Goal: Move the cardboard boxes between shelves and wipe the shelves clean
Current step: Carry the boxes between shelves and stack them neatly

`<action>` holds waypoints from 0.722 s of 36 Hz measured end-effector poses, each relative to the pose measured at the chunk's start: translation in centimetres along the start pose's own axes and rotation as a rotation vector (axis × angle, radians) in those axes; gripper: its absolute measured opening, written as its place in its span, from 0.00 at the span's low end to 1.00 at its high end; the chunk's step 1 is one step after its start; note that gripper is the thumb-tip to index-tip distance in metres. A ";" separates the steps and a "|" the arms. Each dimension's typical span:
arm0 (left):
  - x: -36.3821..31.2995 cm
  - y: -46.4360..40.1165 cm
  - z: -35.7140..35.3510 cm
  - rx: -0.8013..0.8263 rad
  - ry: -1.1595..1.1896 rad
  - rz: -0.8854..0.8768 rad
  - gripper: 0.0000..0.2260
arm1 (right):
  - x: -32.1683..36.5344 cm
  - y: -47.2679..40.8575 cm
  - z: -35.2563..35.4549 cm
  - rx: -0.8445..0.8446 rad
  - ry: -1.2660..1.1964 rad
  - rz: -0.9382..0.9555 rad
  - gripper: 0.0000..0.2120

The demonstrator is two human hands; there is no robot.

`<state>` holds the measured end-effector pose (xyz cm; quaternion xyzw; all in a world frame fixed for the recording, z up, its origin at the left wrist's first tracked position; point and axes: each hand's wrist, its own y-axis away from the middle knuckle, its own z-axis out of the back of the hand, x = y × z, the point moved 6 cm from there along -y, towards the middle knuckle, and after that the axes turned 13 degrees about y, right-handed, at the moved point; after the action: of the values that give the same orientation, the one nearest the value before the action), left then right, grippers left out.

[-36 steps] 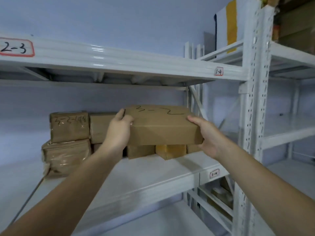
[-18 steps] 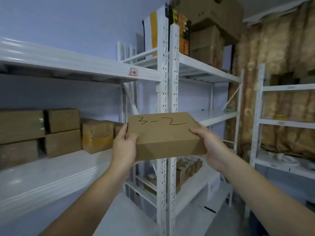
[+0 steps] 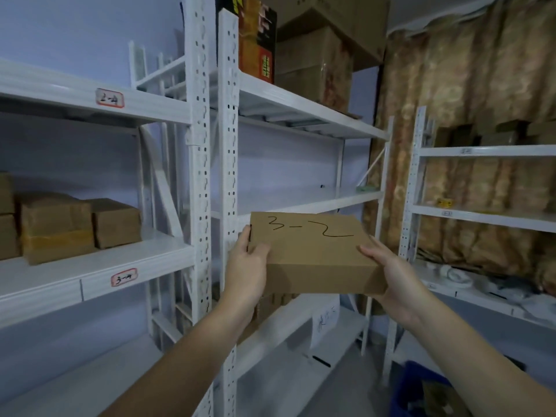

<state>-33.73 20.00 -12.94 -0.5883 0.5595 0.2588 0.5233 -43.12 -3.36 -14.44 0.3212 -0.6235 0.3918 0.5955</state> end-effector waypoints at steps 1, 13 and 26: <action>0.5 -0.3 -0.6 0.001 -0.004 -0.001 0.19 | -0.4 -0.7 0.6 -0.001 -0.002 -0.003 0.16; 5.9 -8.1 -5.6 -0.009 -0.078 -0.017 0.20 | -2.0 -11.3 3.6 0.041 -0.023 0.043 0.16; 8.2 -21.5 -9.5 -0.103 -0.115 -0.154 0.14 | 0.4 -29.1 3.7 0.033 0.098 0.134 0.14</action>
<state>-14.44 4.46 -10.21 -0.6401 0.4674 0.2796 0.5419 -19.78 -20.72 -10.89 0.2688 -0.6072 0.4563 0.5923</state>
